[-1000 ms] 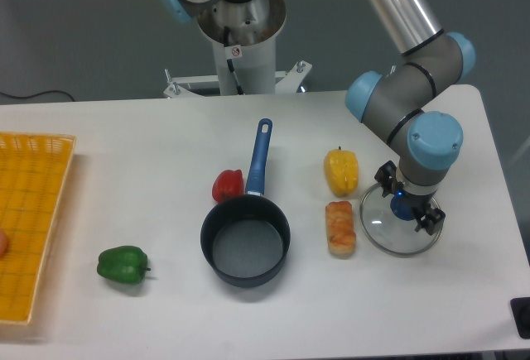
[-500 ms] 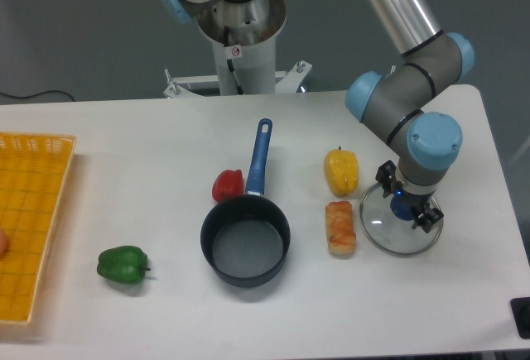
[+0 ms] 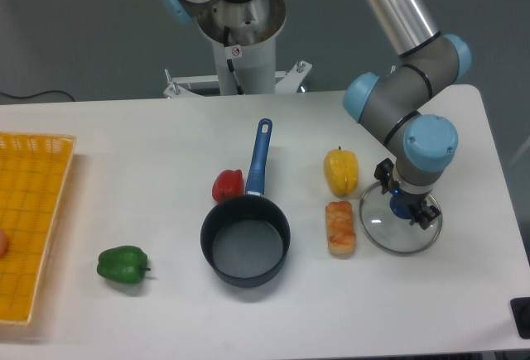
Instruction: Place the lid on the table
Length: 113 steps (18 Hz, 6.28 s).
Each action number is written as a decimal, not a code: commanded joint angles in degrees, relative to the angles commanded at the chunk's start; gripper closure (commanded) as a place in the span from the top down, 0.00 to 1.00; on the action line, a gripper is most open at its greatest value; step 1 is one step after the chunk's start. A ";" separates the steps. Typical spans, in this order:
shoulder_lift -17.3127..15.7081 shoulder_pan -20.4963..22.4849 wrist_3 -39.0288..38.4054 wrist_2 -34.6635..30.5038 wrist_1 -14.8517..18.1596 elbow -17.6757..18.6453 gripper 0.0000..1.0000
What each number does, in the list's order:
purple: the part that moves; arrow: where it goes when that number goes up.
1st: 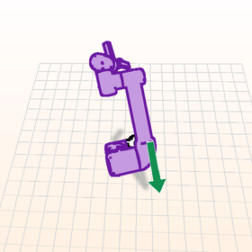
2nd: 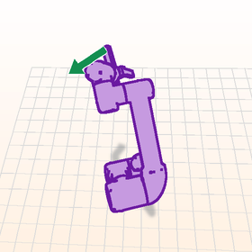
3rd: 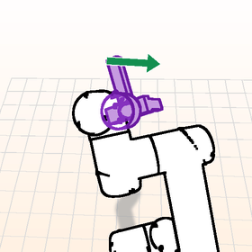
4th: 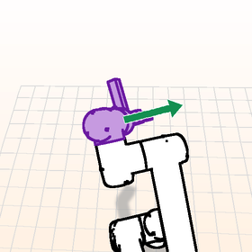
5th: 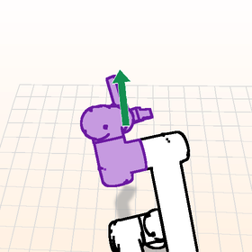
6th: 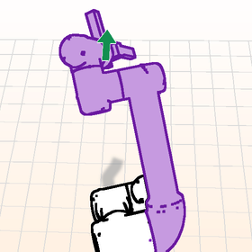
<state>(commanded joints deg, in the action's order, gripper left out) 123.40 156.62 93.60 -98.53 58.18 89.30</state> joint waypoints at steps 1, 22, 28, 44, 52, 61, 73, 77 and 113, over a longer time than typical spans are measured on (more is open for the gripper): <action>-0.09 -0.09 0.00 -0.09 0.00 0.00 0.76; -1.58 -1.41 -4.66 4.21 -0.26 -0.88 0.59; -2.11 -1.23 -4.75 4.13 -0.09 -1.58 0.59; -3.51 -1.14 -5.89 4.48 0.00 -2.81 0.61; -4.22 -0.79 -5.89 4.31 0.18 -2.72 0.61; -3.69 -0.70 -5.89 4.31 0.44 -2.72 0.61; -1.14 -0.71 -5.89 4.31 0.53 -2.28 0.61; 0.17 -0.70 -5.89 4.22 0.44 -2.28 0.62; -1.14 -1.32 -5.36 4.13 1.67 -2.72 1.00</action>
<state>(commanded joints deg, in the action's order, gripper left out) 122.26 155.30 88.24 -94.40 59.85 86.57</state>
